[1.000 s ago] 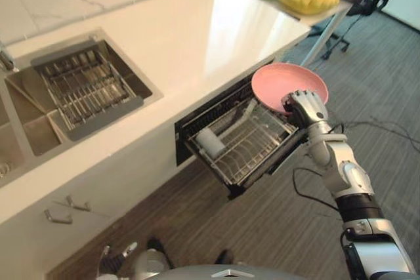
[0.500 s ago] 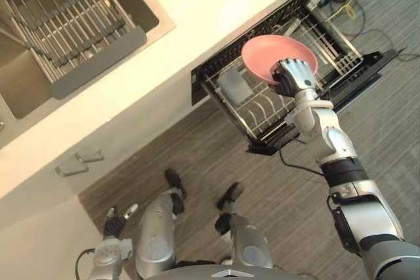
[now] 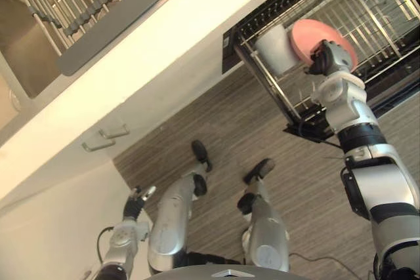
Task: Walk over to the sink, pick up the cup, carry it to the dishwasher, place the cup inside the dishwasher, then close the dishwasher door
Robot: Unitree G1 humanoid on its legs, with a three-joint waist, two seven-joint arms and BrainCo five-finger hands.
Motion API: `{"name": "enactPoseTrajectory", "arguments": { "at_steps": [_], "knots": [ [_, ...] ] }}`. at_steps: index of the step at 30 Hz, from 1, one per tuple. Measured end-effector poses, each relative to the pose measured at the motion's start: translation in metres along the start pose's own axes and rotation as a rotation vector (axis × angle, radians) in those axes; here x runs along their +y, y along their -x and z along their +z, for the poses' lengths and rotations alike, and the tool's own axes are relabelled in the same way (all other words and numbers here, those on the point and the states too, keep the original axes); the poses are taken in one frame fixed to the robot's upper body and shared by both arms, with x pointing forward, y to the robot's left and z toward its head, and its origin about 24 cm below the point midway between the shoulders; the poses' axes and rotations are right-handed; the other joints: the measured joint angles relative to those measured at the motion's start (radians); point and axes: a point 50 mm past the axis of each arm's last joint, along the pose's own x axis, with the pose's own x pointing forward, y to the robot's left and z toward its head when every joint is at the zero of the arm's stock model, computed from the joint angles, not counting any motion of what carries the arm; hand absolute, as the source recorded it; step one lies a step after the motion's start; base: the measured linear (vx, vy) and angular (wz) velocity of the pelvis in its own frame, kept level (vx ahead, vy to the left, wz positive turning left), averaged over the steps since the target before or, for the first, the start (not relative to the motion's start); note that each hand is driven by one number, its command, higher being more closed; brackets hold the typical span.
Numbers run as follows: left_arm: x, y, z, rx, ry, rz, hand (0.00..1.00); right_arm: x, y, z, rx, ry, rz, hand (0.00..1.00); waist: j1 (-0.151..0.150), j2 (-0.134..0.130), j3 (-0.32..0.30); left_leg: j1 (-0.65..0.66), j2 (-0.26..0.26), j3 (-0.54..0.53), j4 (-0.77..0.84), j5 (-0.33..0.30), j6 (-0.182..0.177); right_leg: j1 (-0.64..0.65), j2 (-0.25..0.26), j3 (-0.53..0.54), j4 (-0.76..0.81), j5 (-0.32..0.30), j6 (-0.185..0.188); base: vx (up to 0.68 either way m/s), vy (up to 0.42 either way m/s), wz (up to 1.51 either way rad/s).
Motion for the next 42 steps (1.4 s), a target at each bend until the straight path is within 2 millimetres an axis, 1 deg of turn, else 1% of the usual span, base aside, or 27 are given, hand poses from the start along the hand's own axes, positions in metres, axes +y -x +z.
{"name": "enactPoseTrajectory", "arguments": {
  "at_steps": [1, 3, 4, 6, 9, 11, 12, 14, 17, 20, 22, 25, 26, 27, 28, 29, 31, 32, 33, 34, 35, 37, 38, 40, 41, 42],
  "knots": [
    [-0.004, 0.0, 0.003, -0.009, -0.009, -0.016, 0.0, -0.006, -0.003, -0.004, 0.027, -0.01, -0.005, 0.0, 0.002, 0.008, 0.003, 0.0, -0.005, -0.013, -0.004, 0.002, 0.001, -0.006, -0.004, 0.001, 0.008, 0.0, 0.0, -0.01, 0.073, 0.05],
    [-0.006, -0.001, 0.005, -0.017, -0.012, -0.026, 0.0, -0.015, -0.008, -0.007, 0.061, -0.041, -0.002, 0.0, 0.006, 0.015, 0.003, 0.0, -0.013, -0.018, -0.014, 0.011, 0.003, -0.017, -0.012, 0.004, 0.02, 0.0, 0.0, -0.01, 0.079, -0.02],
    [-0.009, -0.001, 0.006, -0.016, -0.019, -0.038, 0.0, -0.021, -0.01, -0.011, 0.084, -0.058, 0.0, 0.0, 0.004, 0.026, 0.002, 0.0, -0.018, -0.02, -0.022, 0.016, 0.007, -0.02, -0.016, 0.002, 0.025, 0.0, 0.0, -0.01, 0.089, 0.0],
    [-0.011, -0.001, 0.006, -0.014, -0.025, -0.049, 0.0, -0.024, -0.012, -0.015, 0.108, -0.059, 0.008, 0.0, 0.005, 0.027, 0.001, 0.0, -0.026, -0.022, -0.037, 0.028, 0.007, -0.032, -0.026, 0.004, 0.035, -0.001, -0.001, 0.0, 0.074, 0.01],
    [-0.012, -0.001, 0.006, -0.004, -0.014, -0.05, 0.0, -0.022, -0.012, -0.02, 0.138, -0.065, 0.027, 0.0, 0.005, 0.029, 0.0, 0.002, -0.036, -0.052, -0.039, 0.034, 0.005, -0.033, -0.034, 0.005, 0.049, -0.002, -0.002, 0.01, 0.052, 0.02],
    [-0.012, -0.001, 0.006, -0.003, -0.013, -0.052, 0.0, -0.026, -0.013, -0.02, 0.133, -0.067, 0.018, 0.0, 0.005, 0.029, 0.0, 0.005, -0.041, -0.069, -0.043, 0.034, 0.005, -0.033, -0.037, 0.004, 0.054, -0.003, -0.004, 0.01, 0.048, 0.02],
    [-0.013, -0.001, 0.008, -0.011, -0.013, -0.056, 0.0, -0.028, -0.014, -0.02, 0.124, -0.08, 0.025, 0.0, 0.005, 0.029, 0.0, 0.017, -0.046, -0.069, -0.061, 0.043, 0.006, -0.03, -0.039, 0.004, 0.056, -0.008, -0.011, 0.0, 0.05, 0.03],
    [-0.015, -0.001, 0.01, -0.021, -0.012, -0.061, 0.0, -0.03, -0.014, -0.018, 0.093, -0.105, 0.049, 0.0, 0.005, 0.029, 0.0, 0.04, -0.055, -0.07, -0.088, 0.055, 0.005, -0.021, -0.043, 0.006, 0.06, -0.008, -0.011, 0.01, 0.047, 0.0],
    [-0.017, -0.001, 0.01, -0.026, -0.012, -0.067, 0.0, -0.034, -0.015, -0.006, 0.02, -0.178, 0.051, 0.0, -0.012, 0.029, 0.0, 0.084, -0.061, -0.07, -0.108, 0.057, 0.0, 0.014, -0.045, 0.007, 0.065, -0.011, -0.013, 0.01, 0.023, -0.01],
    [-0.017, 0.0, 0.009, -0.025, -0.015, -0.068, 0.0, -0.05, -0.015, 0.006, -0.066, -0.228, -0.009, 0.0, -0.034, 0.029, 0.0, 0.131, -0.063, -0.071, -0.121, 0.058, -0.001, 0.055, -0.044, 0.007, 0.068, -0.017, -0.013, 0.01, -0.004, 0.0],
    [-0.016, 0.0, 0.009, -0.026, -0.014, -0.065, 0.0, -0.063, -0.015, 0.001, -0.073, -0.289, -0.073, 0.0, -0.045, 0.028, 0.0, 0.163, -0.065, -0.071, -0.138, 0.061, -0.005, 0.08, -0.042, 0.005, 0.067, -0.019, -0.013, 0.0, 0.0, 0.0],
    [-0.014, 0.002, 0.009, -0.028, -0.005, -0.053, 0.0, -0.091, -0.012, -0.023, -0.01, -0.501, -0.214, 0.0, -0.059, 0.028, 0.0, 0.211, -0.066, -0.07, -0.156, 0.063, -0.006, 0.124, -0.037, 0.007, 0.06, -0.02, -0.011, 0.02, -0.024, -0.02],
    [-0.012, 0.004, 0.006, -0.025, -0.002, -0.047, 0.0, -0.101, -0.01, -0.037, 0.034, -0.608, -0.274, 0.0, -0.069, 0.026, -0.001, 0.233, -0.067, -0.071, -0.162, 0.064, -0.007, 0.145, -0.036, 0.007, 0.057, -0.022, -0.009, 0.04, -0.049, -0.02],
    [-0.011, 0.005, 0.004, -0.017, -0.002, -0.039, 0.0, -0.106, -0.007, -0.049, 0.074, -0.696, -0.305, 0.0, -0.076, 0.022, -0.003, 0.25, -0.067, -0.07, -0.167, 0.064, -0.007, 0.16, -0.034, 0.007, 0.057, -0.023, -0.008, 0.05, -0.062, -0.03],
    [-0.007, 0.008, -0.002, -0.001, -0.001, -0.02, 0.0, -0.105, -0.003, -0.066, 0.127, -0.84, -0.332, 0.0, -0.085, 0.009, -0.013, 0.265, -0.067, -0.07, -0.175, 0.067, -0.012, 0.17, -0.032, 0.01, 0.057, -0.026, -0.004, 0.05, -0.063, -0.04],
    [-0.006, 0.009, -0.004, 0.008, 0.0, -0.014, 0.0, -0.102, -0.001, -0.075, 0.158, -0.897, -0.341, 0.0, -0.09, 0.001, -0.017, 0.272, -0.065, -0.069, -0.175, 0.068, -0.013, 0.177, -0.031, 0.012, 0.057, -0.027, -0.002, 0.05, -0.081, -0.05],
    [-0.002, 0.012, -0.014, 0.044, -0.001, 0.004, 0.0, -0.079, 0.013, -0.113, 0.324, -1.078, -0.34, 0.0, -0.1, -0.024, -0.05, 0.285, -0.057, -0.065, -0.175, 0.07, -0.016, 0.184, -0.026, 0.02, 0.065, -0.037, -0.001, 0.06, -0.099, -0.07],
    [-0.002, 0.012, -0.015, 0.049, 0.0, 0.01, 0.0, -0.073, 0.017, -0.121, 0.367, -1.113, -0.337, 0.0, -0.102, -0.028, -0.055, 0.289, -0.055, -0.063, -0.175, 0.07, -0.016, 0.184, -0.025, 0.024, 0.07, -0.04, -0.003, 0.05, -0.123, -0.17],
    [0.0, 0.012, -0.017, 0.056, 0.003, 0.025, 0.0, -0.064, 0.022, -0.133, 0.432, -1.178, -0.335, 0.0, -0.104, -0.029, -0.055, 0.302, -0.052, -0.053, -0.175, 0.069, -0.018, 0.184, -0.026, 0.035, 0.084, -0.046, -0.006, 0.02, -0.111, -0.27],
    [0.001, 0.013, -0.019, 0.057, 0.005, 0.038, 0.0, -0.057, 0.028, -0.142, 0.476, -1.204, -0.333, 0.0, -0.105, -0.029, -0.055, 0.31, -0.049, -0.041, -0.175, 0.067, -0.021, 0.182, -0.027, 0.042, 0.091, -0.051, -0.006, 0.01, -0.106, -0.3],
    [0.001, 0.013, -0.02, 0.057, 0.005, 0.043, 0.0, -0.053, 0.03, -0.146, 0.499, -1.209, -0.33, 0.0, -0.107, -0.029, -0.055, 0.312, -0.048, -0.04, -0.175, 0.066, -0.024, 0.18, -0.027, 0.047, 0.091, -0.053, -0.006, -0.01, -0.06, -0.28],
    [0.004, 0.014, -0.021, 0.053, 0.01, 0.065, 0.0, -0.038, 0.042, -0.161, 0.584, -1.191, -0.3, 0.0, -0.11, -0.029, -0.055, 0.304, -0.041, -0.019, -0.183, 0.065, -0.035, 0.156, -0.024, 0.06, 0.093, -0.062, -0.017, -0.04, -0.064, -0.23],
    [0.005, 0.014, -0.021, 0.052, 0.01, 0.069, 0.0, -0.036, 0.044, -0.163, 0.601, -1.191, -0.295, 1.0, -0.11, -0.029, -0.055, 0.299, -0.041, -0.015, -0.189, 0.069, -0.038, 0.145, -0.023, 0.061, 0.094, -0.063, -0.017, -0.05, -0.079, -0.23],
    [0.007, 0.014, -0.022, 0.055, 0.006, 0.077, 0.0, -0.021, 0.05, -0.168, 0.662, -1.214, -0.271, 1.0, -0.12, -0.028, -0.055, 0.271, -0.041, -0.004, -0.217, 0.089, -0.057, 0.099, -0.022, 0.06, 0.087, -0.056, -0.026, -0.04, -0.074, -0.18],
    [0.008, 0.014, -0.023, 0.056, 0.005, 0.079, 0.0, -0.016, 0.053, -0.17, 0.685, -1.215, -0.26, 1.0, -0.12, -0.027, -0.056, 0.265, -0.041, -0.001, -0.226, 0.094, -0.064, 0.087, -0.021, 0.061, 0.086, -0.054, -0.028, -0.03, -0.09, -0.14],
    [0.009, 0.014, -0.023, 0.055, 0.001, 0.086, 0.0, -0.004, 0.058, -0.173, 0.731, -1.219, -0.232, 1.0, -0.12, -0.026, -0.055, 0.25, -0.041, 0.005, -0.23, 0.099, -0.071, 0.068, -0.019, 0.062, 0.085, -0.051, -0.033, -0.01, -0.083, -0.11]
  ]
}}
